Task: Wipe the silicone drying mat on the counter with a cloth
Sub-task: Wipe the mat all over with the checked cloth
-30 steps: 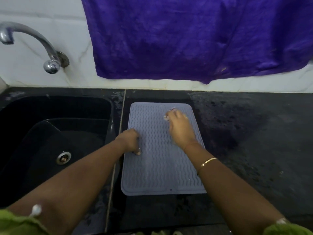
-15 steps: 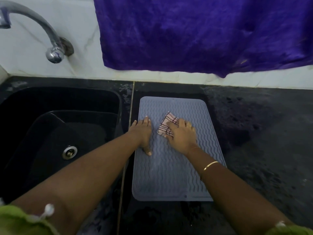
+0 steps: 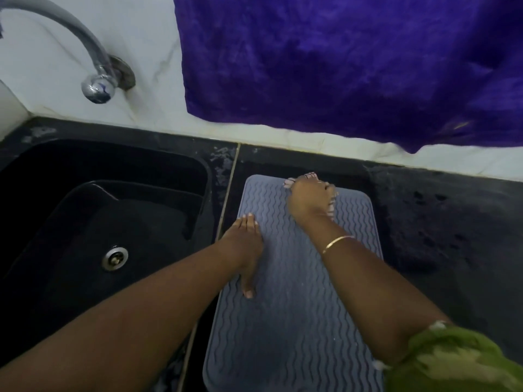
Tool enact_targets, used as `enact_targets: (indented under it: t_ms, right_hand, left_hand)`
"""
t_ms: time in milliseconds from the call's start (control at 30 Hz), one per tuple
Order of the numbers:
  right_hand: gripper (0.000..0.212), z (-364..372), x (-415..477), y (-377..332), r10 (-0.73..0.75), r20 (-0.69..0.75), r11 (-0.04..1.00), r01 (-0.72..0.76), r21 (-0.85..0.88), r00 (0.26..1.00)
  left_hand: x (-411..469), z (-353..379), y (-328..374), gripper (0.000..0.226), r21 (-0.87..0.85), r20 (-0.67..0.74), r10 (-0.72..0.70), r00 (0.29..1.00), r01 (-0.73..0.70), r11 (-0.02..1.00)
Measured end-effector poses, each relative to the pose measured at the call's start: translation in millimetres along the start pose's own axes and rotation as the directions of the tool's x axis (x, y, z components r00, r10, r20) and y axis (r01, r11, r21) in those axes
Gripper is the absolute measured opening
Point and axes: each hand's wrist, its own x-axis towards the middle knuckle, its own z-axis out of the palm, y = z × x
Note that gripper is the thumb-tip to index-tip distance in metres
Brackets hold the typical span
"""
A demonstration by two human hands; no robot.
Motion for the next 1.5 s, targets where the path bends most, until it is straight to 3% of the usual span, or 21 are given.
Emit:
enact_targets:
  t_ms: [100, 267, 333, 400, 533, 633, 700, 833, 900, 1067, 1167, 1300, 1367, 1500]
  right_hand:
    - [0.03, 5, 9, -43, -0.047, -0.053, 0.998, 0.049, 0.03, 0.997]
    - [0.035, 8, 10, -94, -0.407, -0.06, 0.908, 0.411, 0.077, 0.911]
    - [0.037, 5, 12, -84, -0.463, -0.017, 0.885, 0.463, 0.045, 0.886]
    - [0.036, 3, 16, -61, -0.416, 0.014, 0.909, 0.416, 0.012, 0.909]
    - [0.038, -3, 17, -14, -0.139, 0.042, 0.982, 0.144, -0.119, 0.989]
    - [0.041, -17, 22, 3, 0.107, 0.184, 0.971, -0.063, -0.232, 0.977]
    - [0.041, -20, 28, -6, 0.185, 0.214, 0.964, -0.136, -0.228, 0.959]
    - [0.033, -9, 30, -63, 0.02, 0.111, 0.97, 0.007, -0.244, 0.994]
    - [0.033, -4, 30, -86, -0.076, 0.049, 0.988, 0.082, -0.134, 0.996]
    - [0.036, -2, 13, -77, -0.382, 0.005, 0.924, 0.382, 0.009, 0.924]
    - [0.053, -6, 19, -37, -0.252, 0.047, 0.964, 0.255, -0.079, 0.967]
    - [0.038, -18, 33, -21, 0.089, 0.128, 0.969, -0.056, -0.242, 0.988]
    - [0.03, -16, 30, -43, 0.058, 0.116, 0.958, -0.023, -0.286, 0.992]
    - [0.031, -1, 24, -86, -0.292, -0.005, 0.942, 0.287, -0.176, 0.956]
  left_hand:
    - [5, -3, 0, 0.15, 0.022, 0.011, -0.011, 1.0, 0.011, 1.0]
    - [6, -4, -3, 0.145, 0.028, 0.026, 0.021, 0.999, -0.022, 0.999]
    - [5, -2, -4, 0.139, 0.0, 0.004, 0.0, 1.0, 0.0, 1.0]
    - [4, -1, -5, 0.14, -0.009, -0.001, -0.01, 1.0, 0.01, 1.0]
    - [1, -4, -3, 0.145, -0.011, 0.011, -0.009, 1.0, 0.009, 1.0]
    - [0, -5, -3, 0.147, -0.009, 0.02, -0.01, 1.0, 0.01, 1.0]
    - [1, -6, -2, 0.146, 0.006, 0.029, -0.007, 1.0, 0.007, 1.0]
    - [8, -2, 0, 0.125, 0.037, 0.005, -0.022, 1.0, 0.021, 0.999]
    - [13, -1, 0, 0.114, 0.052, -0.001, -0.03, 1.0, 0.03, 0.998]
    - [12, -3, -3, 0.115, 0.02, 0.007, -0.013, 1.0, 0.013, 1.0]
    - [9, -1, -5, 0.111, -0.006, -0.023, -0.013, 1.0, 0.013, 1.0]
    - [8, -2, -4, 0.123, 0.006, 0.007, -0.01, 1.0, 0.01, 1.0]
    - [9, -3, -3, 0.129, 0.036, 0.027, -0.007, 1.0, 0.006, 0.999]
    - [11, -8, 0, 0.133, 0.064, 0.057, -0.027, 0.998, 0.024, 0.998]
